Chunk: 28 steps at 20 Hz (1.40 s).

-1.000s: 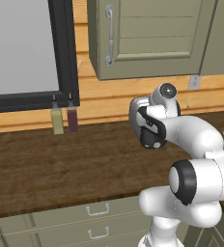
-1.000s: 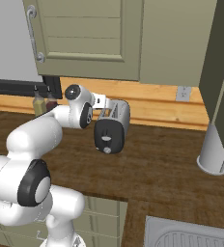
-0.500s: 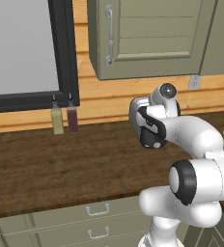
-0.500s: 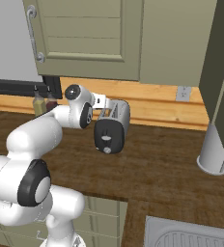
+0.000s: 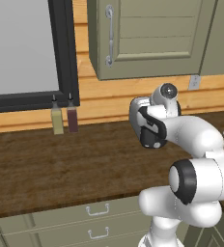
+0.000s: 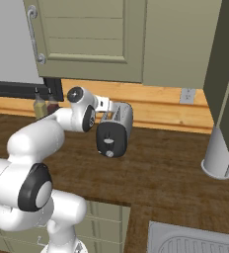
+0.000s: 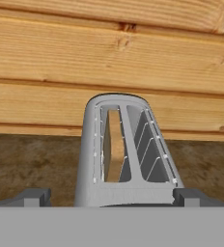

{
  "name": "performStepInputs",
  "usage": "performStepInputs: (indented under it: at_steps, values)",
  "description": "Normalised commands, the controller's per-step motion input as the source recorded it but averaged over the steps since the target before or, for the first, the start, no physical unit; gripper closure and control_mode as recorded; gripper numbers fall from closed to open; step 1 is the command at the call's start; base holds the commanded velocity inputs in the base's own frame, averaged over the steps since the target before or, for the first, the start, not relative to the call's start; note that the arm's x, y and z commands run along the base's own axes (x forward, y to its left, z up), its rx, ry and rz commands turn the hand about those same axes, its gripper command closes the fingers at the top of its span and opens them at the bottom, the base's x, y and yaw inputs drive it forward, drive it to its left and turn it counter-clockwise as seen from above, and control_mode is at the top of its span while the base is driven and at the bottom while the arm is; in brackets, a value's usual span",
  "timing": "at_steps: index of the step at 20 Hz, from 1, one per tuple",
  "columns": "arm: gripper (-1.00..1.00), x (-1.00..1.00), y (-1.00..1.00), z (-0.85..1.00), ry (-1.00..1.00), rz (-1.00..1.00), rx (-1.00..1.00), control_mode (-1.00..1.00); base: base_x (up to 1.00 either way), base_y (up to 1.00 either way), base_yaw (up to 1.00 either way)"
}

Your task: Start the toaster. Once the lever pops up, take the bread to the plate on the dining counter.

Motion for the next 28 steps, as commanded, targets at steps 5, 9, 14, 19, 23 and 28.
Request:
performStepInputs:
  at_steps: [5, 9, 14, 19, 23, 28]
  values:
    - [-1.0, 0.12, -0.09, -0.31, 0.0, 0.0, 0.02, -1.0, 0.0, 0.0, 0.0]
    - [-1.0, 0.29, -0.18, -0.29, 0.0, 0.0, 0.05, -1.0, 0.0, 0.0, 0.0]
    - [-1.0, 0.47, -0.23, -0.14, 0.0, 0.01, 0.06, -1.0, 0.0, 0.0, 0.0]
    - [-1.0, 0.33, 0.0, -0.13, -0.06, 0.0, 0.0, -1.0, 0.0, 0.0, 0.0]
    - [-1.0, 0.24, 0.0, -0.02, -0.04, 0.0, 0.0, -1.0, 0.0, 0.0, 0.0]
    - [-1.0, 0.24, 0.0, -0.01, 0.0, 0.0, 0.0, -1.0, 0.0, 0.0, 0.0]
